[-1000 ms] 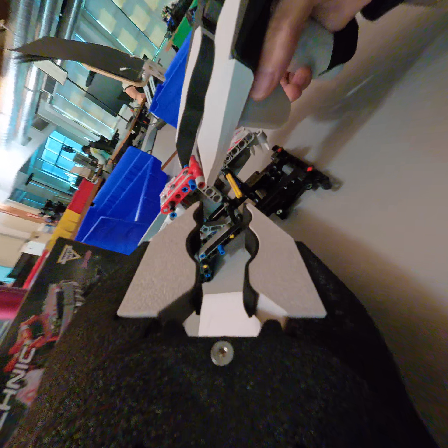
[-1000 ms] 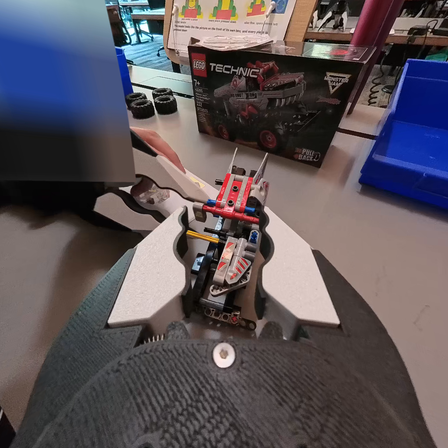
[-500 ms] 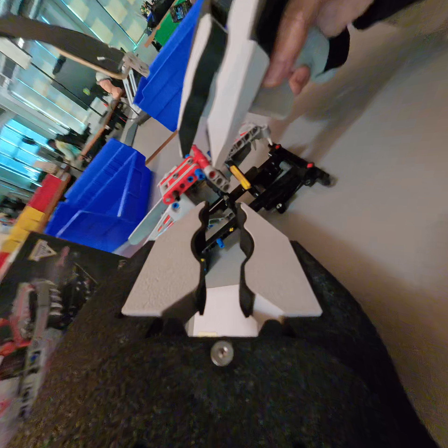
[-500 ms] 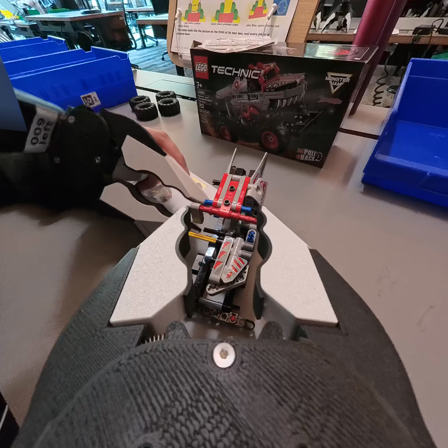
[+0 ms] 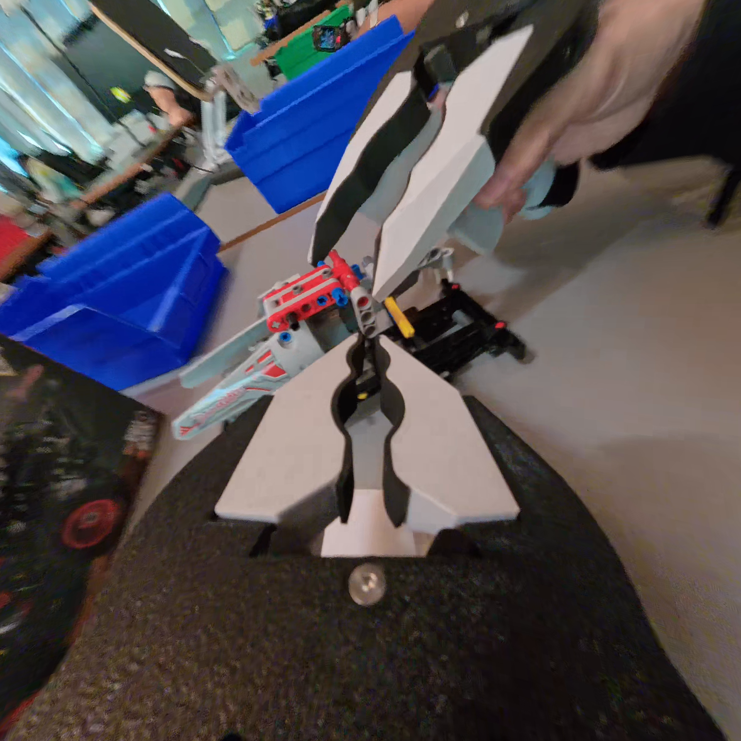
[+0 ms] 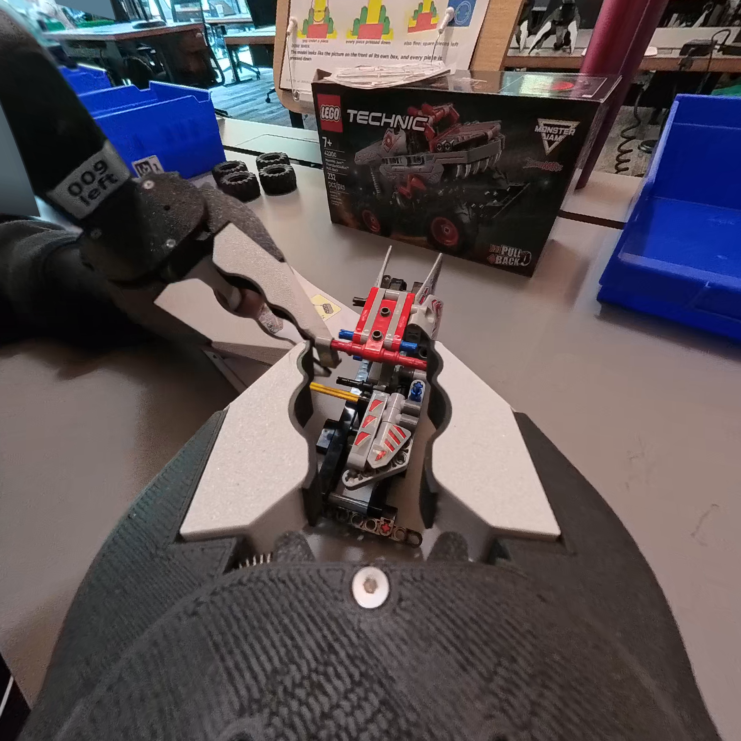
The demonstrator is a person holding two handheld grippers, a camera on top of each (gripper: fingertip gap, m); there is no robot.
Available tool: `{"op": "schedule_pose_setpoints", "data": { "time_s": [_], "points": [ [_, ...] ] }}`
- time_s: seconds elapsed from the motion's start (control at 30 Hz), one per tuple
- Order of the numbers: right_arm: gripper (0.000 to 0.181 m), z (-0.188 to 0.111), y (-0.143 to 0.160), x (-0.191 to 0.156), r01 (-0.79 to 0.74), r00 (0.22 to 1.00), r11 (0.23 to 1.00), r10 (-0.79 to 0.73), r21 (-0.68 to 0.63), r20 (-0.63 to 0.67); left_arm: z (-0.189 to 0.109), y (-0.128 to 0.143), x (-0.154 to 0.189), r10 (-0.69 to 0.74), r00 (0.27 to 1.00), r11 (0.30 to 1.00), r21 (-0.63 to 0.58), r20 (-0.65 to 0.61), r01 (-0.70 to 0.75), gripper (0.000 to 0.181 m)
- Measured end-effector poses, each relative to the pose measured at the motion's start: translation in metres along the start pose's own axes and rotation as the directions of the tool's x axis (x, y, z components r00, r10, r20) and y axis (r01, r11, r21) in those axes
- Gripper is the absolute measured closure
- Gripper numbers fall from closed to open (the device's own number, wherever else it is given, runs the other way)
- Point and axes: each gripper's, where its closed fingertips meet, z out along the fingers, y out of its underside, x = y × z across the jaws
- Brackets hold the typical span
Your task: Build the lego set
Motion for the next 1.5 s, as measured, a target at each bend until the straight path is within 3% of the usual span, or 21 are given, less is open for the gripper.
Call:
{"op": "schedule_pose_setpoints", "data": {
  "time_s": [0.1,0.17,0.3,0.47,0.63,0.73,0.8,1.0,1.3,1.5],
  "points": [
    [0.121,0.000,0.000,0.000,-0.001,1.000,1.000,0.001,-0.004,-0.003,-0.006,0.000,-0.016,0.305,0.936,0.952,-0.072,0.176,-0.297,0.181],
    [0.121,0.000,0.000,0.000,0.003,1.000,1.000,-0.003,-0.005,-0.006,-0.006,-0.001,-0.013,0.430,0.880,0.903,-0.110,0.203,-0.415,0.181],
    [0.121,0.001,0.000,0.001,0.002,1.000,1.000,-0.002,-0.003,-0.012,-0.001,0.003,0.000,0.398,0.906,0.917,-0.098,0.140,-0.388,0.175],
    [0.121,0.000,0.000,-0.001,-0.001,1.000,1.000,0.001,-0.006,-0.001,-0.006,-0.004,0.000,0.110,0.993,0.994,0.015,0.034,-0.110,0.162],
    [0.121,0.000,0.000,-0.003,0.003,1.000,1.000,-0.003,-0.009,0.008,-0.005,-0.006,0.001,-0.049,0.998,0.998,0.049,-0.028,0.050,0.164],
    [0.121,0.000,0.000,-0.003,-0.001,1.000,1.000,0.001,-0.010,0.009,-0.004,-0.004,-0.002,0.023,0.999,0.999,0.034,0.029,-0.024,0.176],
    [0.121,0.001,0.000,-0.002,0.004,1.000,1.000,-0.004,-0.011,0.003,-0.005,-0.003,-0.006,0.150,0.984,0.989,0.007,0.096,-0.151,0.176],
    [0.120,0.003,0.000,-0.002,0.009,1.000,1.000,-0.009,-0.016,-0.014,-0.011,-0.007,-0.016,0.494,0.822,0.868,-0.110,0.285,-0.484,0.177],
    [0.121,0.006,0.001,0.002,0.008,0.999,1.000,-0.009,-0.028,-0.039,-0.012,-0.013,-0.026,0.560,0.758,0.825,-0.137,0.333,-0.549,0.178],
    [0.126,0.006,-0.001,0.003,-0.038,0.999,0.999,0.037,-0.011,-0.034,-0.012,-0.014,-0.023,0.573,0.755,0.815,-0.123,0.319,-0.567,0.177]
  ]
}}
